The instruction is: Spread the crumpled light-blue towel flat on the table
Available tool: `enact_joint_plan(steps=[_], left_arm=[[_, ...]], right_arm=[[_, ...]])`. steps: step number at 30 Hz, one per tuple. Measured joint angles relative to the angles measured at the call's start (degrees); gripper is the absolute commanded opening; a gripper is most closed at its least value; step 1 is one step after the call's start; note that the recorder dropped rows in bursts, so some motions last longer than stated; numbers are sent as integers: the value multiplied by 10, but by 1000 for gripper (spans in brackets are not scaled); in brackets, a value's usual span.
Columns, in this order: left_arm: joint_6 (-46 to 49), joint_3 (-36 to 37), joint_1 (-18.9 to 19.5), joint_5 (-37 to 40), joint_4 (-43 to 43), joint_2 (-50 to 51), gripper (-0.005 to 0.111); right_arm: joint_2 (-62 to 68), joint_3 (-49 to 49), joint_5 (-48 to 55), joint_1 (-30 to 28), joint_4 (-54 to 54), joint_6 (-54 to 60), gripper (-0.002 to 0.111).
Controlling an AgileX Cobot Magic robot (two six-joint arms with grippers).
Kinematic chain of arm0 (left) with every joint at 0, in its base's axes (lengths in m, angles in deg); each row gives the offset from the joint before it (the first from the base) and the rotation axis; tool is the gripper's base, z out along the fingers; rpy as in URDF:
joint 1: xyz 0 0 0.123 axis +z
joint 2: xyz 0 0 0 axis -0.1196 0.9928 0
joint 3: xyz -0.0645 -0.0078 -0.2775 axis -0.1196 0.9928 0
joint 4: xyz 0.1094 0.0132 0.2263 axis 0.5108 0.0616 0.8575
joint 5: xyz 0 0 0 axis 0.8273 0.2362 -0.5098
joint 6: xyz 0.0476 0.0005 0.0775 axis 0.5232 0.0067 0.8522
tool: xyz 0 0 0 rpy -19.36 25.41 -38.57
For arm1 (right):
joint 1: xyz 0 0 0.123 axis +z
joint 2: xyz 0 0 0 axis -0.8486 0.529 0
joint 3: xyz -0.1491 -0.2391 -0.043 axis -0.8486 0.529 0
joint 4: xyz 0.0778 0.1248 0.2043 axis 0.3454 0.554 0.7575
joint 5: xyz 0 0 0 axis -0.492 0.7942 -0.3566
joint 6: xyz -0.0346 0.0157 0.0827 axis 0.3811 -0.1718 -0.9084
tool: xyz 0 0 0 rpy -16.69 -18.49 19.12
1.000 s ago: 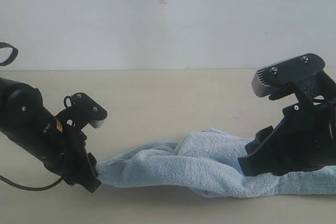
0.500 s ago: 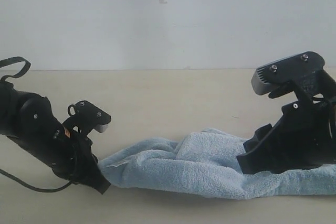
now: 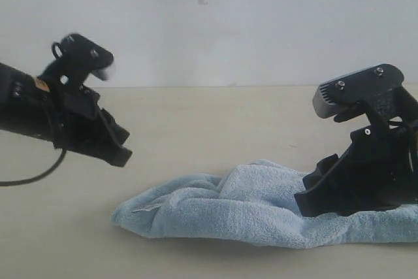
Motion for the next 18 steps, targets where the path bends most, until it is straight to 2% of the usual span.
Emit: enact_joint_plan(steps=[5,10,13,18], left_arm=[[22,-3,0,10,-50,-77,4],[26,12,0,-3,-97,-68,6],[80,26,-13,-3,-194,-8,16],[298,32,-59,31,-348,105,40]], right_arm=[[0,0,0,0,0,0,43],[0,0,7,1,21,30,43],[12,0,13,20,51,94,43],[86,-1,10,58,73,175,43]])
